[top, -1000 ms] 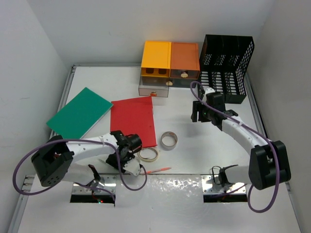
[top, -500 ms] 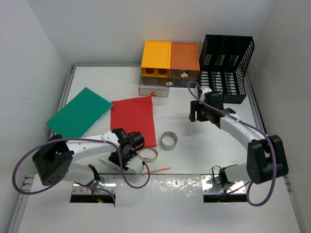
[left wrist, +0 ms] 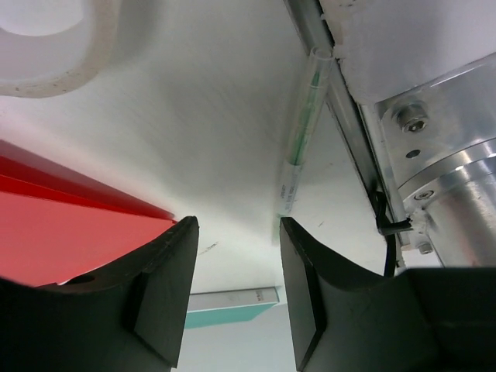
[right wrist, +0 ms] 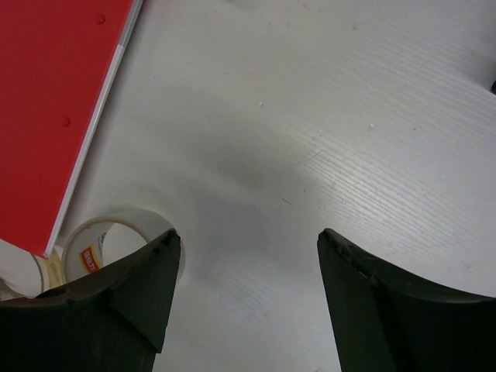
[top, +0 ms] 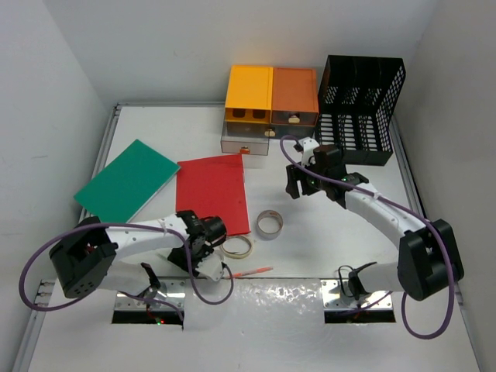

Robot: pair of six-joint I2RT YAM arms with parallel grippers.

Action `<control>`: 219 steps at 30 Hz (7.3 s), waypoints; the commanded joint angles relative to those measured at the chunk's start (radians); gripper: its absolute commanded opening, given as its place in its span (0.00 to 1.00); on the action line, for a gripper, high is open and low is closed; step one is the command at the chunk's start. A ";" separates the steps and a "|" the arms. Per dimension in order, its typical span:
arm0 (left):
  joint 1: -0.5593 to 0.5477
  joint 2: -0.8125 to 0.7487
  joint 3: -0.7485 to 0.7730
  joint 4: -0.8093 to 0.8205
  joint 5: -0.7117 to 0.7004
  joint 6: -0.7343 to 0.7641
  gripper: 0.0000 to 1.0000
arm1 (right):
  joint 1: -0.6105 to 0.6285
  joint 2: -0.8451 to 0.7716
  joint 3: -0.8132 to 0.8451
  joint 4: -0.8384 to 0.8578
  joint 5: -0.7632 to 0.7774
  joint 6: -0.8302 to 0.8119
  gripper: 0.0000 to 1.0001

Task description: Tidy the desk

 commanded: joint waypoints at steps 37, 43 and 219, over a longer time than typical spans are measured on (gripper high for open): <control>-0.018 0.123 0.023 0.018 -0.066 -0.197 1.00 | 0.066 0.008 0.069 -0.040 0.057 -0.005 0.71; -0.026 0.131 0.005 0.035 -0.100 -0.164 1.00 | 0.065 0.000 0.104 -0.092 0.099 -0.043 0.71; 1.031 -0.135 0.395 0.546 0.294 -0.835 0.68 | 0.910 0.111 -0.144 0.047 0.080 -0.181 0.55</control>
